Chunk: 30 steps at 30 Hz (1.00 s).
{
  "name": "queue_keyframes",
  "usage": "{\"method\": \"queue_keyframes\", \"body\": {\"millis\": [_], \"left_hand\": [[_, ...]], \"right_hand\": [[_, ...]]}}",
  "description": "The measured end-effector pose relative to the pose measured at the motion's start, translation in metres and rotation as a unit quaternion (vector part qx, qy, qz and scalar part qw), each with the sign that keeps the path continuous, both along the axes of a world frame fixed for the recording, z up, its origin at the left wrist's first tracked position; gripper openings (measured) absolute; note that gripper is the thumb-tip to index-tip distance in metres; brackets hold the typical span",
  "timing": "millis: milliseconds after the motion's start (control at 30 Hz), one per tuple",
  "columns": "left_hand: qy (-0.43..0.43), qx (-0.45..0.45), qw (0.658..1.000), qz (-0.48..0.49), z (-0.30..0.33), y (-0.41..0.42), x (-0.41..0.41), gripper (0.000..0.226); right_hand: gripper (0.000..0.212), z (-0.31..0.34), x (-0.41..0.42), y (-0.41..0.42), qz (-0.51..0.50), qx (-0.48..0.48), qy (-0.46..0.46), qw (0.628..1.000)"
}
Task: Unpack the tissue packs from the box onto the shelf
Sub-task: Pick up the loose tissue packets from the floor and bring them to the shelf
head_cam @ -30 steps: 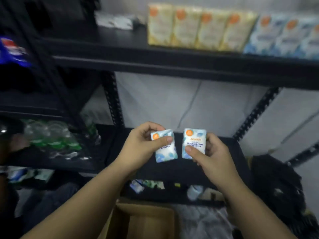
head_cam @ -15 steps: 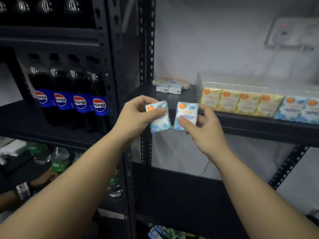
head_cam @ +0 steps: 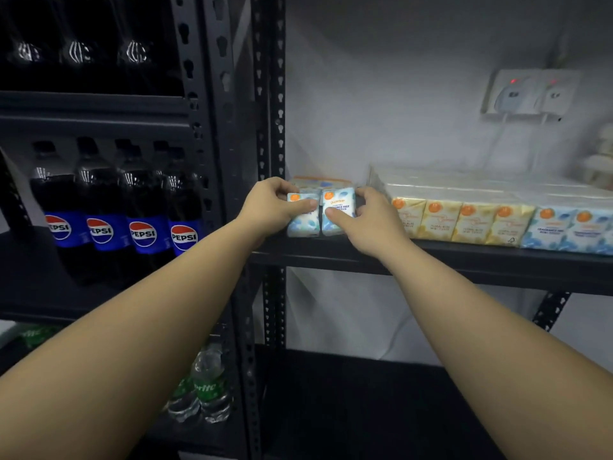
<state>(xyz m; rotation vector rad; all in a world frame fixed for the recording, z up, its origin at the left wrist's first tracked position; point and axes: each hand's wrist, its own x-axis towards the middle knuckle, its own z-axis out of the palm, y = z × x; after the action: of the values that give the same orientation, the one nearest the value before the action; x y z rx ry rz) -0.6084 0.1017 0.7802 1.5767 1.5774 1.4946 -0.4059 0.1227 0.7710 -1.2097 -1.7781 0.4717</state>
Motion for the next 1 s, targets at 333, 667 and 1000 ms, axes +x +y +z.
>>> {"method": "queue_keyframes", "body": {"millis": [333,667,1000], "left_hand": [[0.134,0.016,0.991,0.006,-0.002,0.004,-0.007,0.036],[0.331,0.043,0.943,0.008,-0.015,-0.016,-0.010,0.040],[0.362,0.058,0.930,0.002,-0.003,-0.003,-0.004,0.048]], "right_hand": [[0.076,0.003,0.004,0.001,-0.029,0.026,-0.080,0.996],[0.046,-0.006,0.002,0.002,-0.003,0.077,-0.156,0.985],[0.052,0.006,-0.002,0.002,-0.006,0.091,-0.185,0.979]]}}
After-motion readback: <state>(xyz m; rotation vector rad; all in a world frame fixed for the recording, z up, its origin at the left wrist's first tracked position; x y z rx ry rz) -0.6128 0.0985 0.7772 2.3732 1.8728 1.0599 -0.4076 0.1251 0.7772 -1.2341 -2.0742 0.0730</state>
